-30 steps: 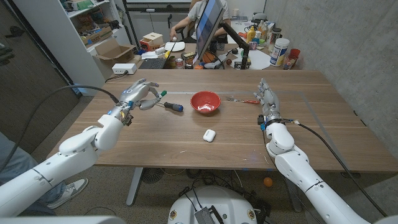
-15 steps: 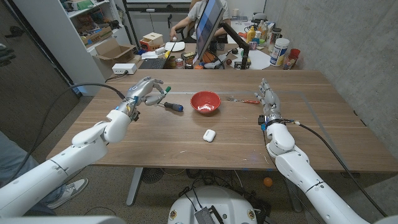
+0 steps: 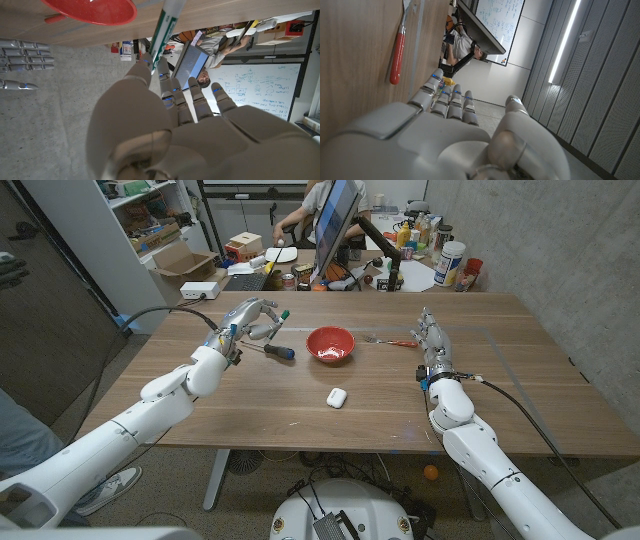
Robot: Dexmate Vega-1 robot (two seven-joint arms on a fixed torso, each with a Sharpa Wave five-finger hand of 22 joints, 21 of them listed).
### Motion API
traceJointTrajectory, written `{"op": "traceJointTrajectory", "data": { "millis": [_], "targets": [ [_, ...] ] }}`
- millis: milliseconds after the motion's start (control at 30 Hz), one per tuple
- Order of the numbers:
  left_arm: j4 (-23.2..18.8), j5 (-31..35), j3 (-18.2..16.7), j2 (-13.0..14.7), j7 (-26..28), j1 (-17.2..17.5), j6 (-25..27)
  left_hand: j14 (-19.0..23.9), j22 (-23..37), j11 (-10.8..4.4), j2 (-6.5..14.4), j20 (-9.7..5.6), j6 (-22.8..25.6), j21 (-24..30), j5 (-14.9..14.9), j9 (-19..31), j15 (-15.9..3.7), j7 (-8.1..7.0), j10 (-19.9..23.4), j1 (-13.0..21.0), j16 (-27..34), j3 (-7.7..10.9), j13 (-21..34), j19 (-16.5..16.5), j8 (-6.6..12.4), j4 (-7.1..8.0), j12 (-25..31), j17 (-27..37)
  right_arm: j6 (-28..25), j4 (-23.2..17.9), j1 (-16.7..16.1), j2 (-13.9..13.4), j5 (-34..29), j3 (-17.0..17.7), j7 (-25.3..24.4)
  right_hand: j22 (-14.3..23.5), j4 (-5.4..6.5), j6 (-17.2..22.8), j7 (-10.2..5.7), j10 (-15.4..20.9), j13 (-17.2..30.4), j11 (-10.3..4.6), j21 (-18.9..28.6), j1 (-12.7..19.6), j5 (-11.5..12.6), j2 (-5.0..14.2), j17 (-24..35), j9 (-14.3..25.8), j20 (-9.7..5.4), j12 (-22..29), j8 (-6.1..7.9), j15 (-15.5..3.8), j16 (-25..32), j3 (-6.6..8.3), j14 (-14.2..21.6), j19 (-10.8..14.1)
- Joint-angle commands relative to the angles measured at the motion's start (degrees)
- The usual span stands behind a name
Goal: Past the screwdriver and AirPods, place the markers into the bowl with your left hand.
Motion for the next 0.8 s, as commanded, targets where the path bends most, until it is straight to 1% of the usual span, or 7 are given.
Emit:
{"op": "traceJointTrajectory", "data": {
  "millis": [33,133,233,300,433,800],
  "targets": [
    [4.27,0.35,4.21,-3.46,0.15,-5.55,-1.88,0.25,0.32,-0.47,3.02,0.10,5.25,-0.26,0.41,2.04,-0.45,-5.36,0.17,2.33,-0.01,-0.19,0.21,-0.53,4.34,-0.05,-0.27,0.14,0.34,1.28,0.64,0.22,0.70,0.41,0.62,0.23,-0.34,0.26,-0.21,0.57,0.05,-0.03,-0.14,-0.70,0.23,0.01,-0.06,0.13,0.14,-0.05,-0.23,0.00,0.18,-0.03,0.52,0.02],
    [5.58,2.00,4.91,-4.49,2.60,-6.40,-2.04,0.29,0.32,-0.94,3.01,0.10,5.41,-0.27,0.39,1.95,-0.57,-5.35,0.39,2.24,-0.01,-0.29,0.28,-0.55,4.38,-0.01,-0.24,0.15,-0.16,1.40,0.89,-0.08,0.88,0.45,1.04,0.23,-0.36,0.25,-0.23,0.50,0.05,0.09,-0.14,-0.70,0.24,0.04,-0.06,0.13,0.14,-0.08,-0.24,0.01,0.18,-0.02,0.53,0.03],
    [6.85,1.67,5.27,-5.51,3.35,-7.30,-2.47,0.37,0.32,-1.01,2.95,0.10,5.49,-0.28,0.37,1.86,-0.63,-5.29,0.65,2.21,0.00,-0.37,0.35,-0.56,4.38,-0.03,-0.19,0.13,-0.30,1.53,1.11,-0.21,0.98,0.52,1.33,0.23,-0.36,0.26,-0.17,0.56,0.05,0.13,-0.14,-0.72,0.24,0.06,-0.06,0.13,0.14,-0.05,-0.23,0.06,0.19,-0.02,0.54,0.03],
    [7.40,0.63,5.38,-6.05,3.05,-7.77,-3.00,0.39,0.32,-1.25,2.95,0.09,5.53,-0.28,0.35,1.83,-0.72,-5.35,0.76,2.20,0.00,-0.42,0.41,-0.58,4.39,-0.04,-0.19,0.13,-0.11,1.57,1.16,-0.20,0.91,0.57,1.36,0.23,-0.37,0.28,-0.19,0.58,0.05,0.12,-0.14,-0.71,0.24,0.07,-0.06,0.13,0.13,-0.04,-0.23,0.03,0.19,-0.01,0.54,0.04],
    [8.09,-1.79,5.67,-6.84,1.56,-8.53,-4.36,0.22,0.32,-1.20,2.96,0.10,5.65,-0.33,0.32,1.76,-0.97,-5.51,0.76,2.17,-0.09,-0.50,0.51,-0.71,4.44,-0.04,-0.26,0.14,0.02,1.48,1.06,-0.23,0.93,0.72,1.36,0.23,-0.41,0.28,-0.19,0.57,0.06,0.10,-0.14,-0.71,0.24,0.05,-0.07,0.13,0.11,-0.05,-0.23,-0.06,0.19,-0.02,0.57,0.04],
    [9.11,-3.29,6.82,-8.32,0.51,-9.72,-5.31,0.14,0.31,-1.52,2.99,0.11,5.61,-0.48,0.27,1.62,-1.08,-5.82,0.68,2.15,-0.15,-0.66,0.74,-1.10,4.42,-0.05,-0.47,0.15,0.09,0.78,0.19,-0.37,0.99,1.10,0.93,0.23,-0.45,0.28,-0.25,0.65,0.06,0.05,-0.15,-0.75,0.24,0.08,-0.06,0.13,0.12,-0.02,-0.23,-0.03,0.19,-0.02,0.57,0.05]
  ]
}}
